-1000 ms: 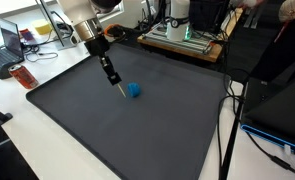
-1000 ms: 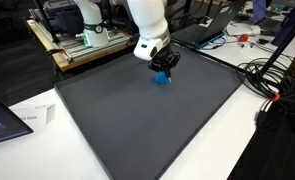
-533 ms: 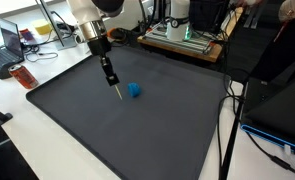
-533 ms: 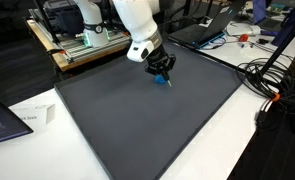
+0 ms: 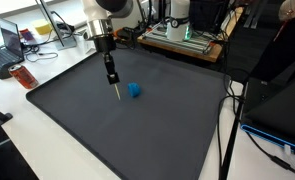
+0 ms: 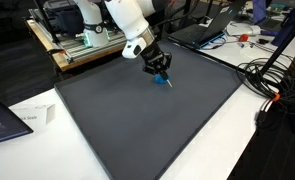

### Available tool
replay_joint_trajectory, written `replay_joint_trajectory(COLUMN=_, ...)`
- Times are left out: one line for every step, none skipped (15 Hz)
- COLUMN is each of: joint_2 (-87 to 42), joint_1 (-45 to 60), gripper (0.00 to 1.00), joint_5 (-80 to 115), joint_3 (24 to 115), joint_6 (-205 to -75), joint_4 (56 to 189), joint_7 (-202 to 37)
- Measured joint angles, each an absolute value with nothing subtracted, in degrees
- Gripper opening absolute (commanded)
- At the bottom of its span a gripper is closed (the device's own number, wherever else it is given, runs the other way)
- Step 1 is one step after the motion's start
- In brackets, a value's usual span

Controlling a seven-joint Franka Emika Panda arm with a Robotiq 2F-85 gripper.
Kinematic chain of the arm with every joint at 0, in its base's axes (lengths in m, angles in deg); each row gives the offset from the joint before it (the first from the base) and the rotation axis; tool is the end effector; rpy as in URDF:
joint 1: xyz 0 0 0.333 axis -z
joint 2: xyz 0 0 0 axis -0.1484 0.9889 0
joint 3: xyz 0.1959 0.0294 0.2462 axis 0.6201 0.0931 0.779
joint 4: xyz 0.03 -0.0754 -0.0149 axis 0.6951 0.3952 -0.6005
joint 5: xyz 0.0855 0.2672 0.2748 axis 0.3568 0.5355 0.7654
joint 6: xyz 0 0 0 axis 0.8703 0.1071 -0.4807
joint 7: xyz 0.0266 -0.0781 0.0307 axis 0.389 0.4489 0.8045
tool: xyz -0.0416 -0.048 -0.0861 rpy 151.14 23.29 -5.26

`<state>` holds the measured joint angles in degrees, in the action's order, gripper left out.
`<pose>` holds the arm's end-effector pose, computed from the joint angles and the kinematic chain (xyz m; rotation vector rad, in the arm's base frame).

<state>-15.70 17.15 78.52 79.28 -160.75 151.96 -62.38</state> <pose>0.5763 -0.0559 0.2231 -2.4740 0.8903 -0.2928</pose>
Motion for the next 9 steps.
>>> replay_joint_trajectory(joint_2=-16.3, joint_1=17.2, gripper=0.03, joint_5=80.0, joint_3=79.5, joint_6=-161.4, joint_4=152.7, joint_7=-60.9)
replay_joint_trajectory(joint_2=-17.0, joint_1=17.2, gripper=0.03, joint_5=81.3, joint_3=79.7, joint_6=-161.9, joint_4=153.4, joint_7=-59.7)
replay_joint_trajectory(joint_2=-17.6, joint_1=17.2, gripper=0.03, joint_5=82.1, joint_3=79.9, joint_6=-162.6, joint_4=154.1, joint_7=-59.0)
replay_joint_trajectory(joint_2=-18.3, joint_1=17.2, gripper=0.03, joint_5=82.5, joint_3=80.1, joint_6=-163.3, joint_4=154.9, joint_7=-58.8)
replay_joint_trajectory(joint_2=-19.0, joint_1=17.0, gripper=0.03, joint_5=82.5, joint_3=80.1, joint_6=-164.1, joint_4=155.7, joint_7=-58.8)
replay_joint_trajectory(joint_2=-19.7, joint_1=16.7, gripper=0.13, joint_5=82.4, joint_3=80.1, joint_6=-165.4, joint_4=156.8, joint_7=-59.5)
replay_joint_trajectory(joint_2=-20.0, joint_1=16.5, gripper=0.13, joint_5=82.4, joint_3=80.1, joint_6=-165.7, joint_4=157.3, joint_7=-59.6)
replay_joint_trajectory(joint_2=-19.9, joint_1=16.4, gripper=0.13, joint_5=82.4, joint_3=80.1, joint_6=-165.7, joint_4=157.2, joint_7=-59.6)
replay_joint_trajectory(joint_2=-19.8, joint_1=16.4, gripper=0.13, joint_5=82.4, joint_3=80.1, joint_6=-165.7, joint_4=157.1, joint_7=-59.6)
